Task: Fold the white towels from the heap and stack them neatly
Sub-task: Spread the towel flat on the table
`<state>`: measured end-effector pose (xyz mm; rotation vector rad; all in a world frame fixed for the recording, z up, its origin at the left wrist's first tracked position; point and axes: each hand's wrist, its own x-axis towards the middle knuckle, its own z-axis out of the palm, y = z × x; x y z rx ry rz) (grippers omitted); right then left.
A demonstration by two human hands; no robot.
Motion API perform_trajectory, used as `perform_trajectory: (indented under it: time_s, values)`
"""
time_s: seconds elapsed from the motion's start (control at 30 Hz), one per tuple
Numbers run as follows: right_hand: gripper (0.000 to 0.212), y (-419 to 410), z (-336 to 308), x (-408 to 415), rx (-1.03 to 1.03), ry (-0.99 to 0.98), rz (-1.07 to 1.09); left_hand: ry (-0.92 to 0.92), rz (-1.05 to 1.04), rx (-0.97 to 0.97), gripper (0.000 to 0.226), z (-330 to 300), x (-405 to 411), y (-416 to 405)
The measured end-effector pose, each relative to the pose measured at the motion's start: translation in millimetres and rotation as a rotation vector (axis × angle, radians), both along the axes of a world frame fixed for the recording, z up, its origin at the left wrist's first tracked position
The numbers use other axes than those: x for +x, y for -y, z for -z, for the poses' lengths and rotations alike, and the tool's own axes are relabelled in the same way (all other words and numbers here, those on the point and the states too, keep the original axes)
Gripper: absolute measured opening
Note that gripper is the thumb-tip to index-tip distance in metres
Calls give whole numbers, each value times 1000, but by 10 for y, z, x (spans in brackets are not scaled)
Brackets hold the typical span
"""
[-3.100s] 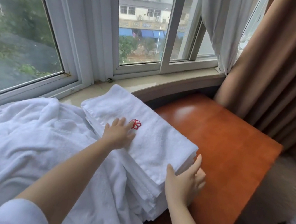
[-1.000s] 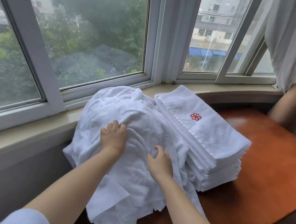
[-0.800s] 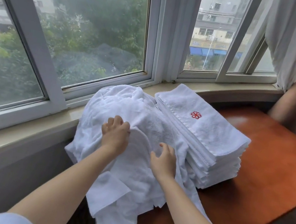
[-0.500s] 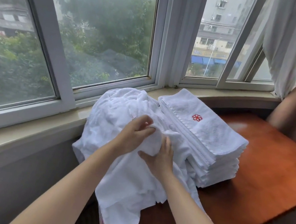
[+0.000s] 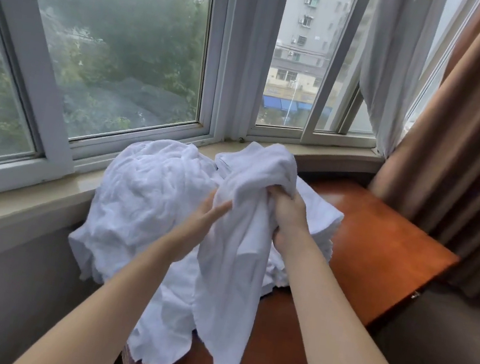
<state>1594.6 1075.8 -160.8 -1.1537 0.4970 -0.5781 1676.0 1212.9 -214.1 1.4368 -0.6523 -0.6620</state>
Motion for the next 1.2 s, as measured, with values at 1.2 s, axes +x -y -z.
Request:
perform_trajectory:
  time_s: [1.2]
  values:
    - [8,3680,-64,-383,-24,-33,-100,-316,-327,57,31,-720,-166,3758]
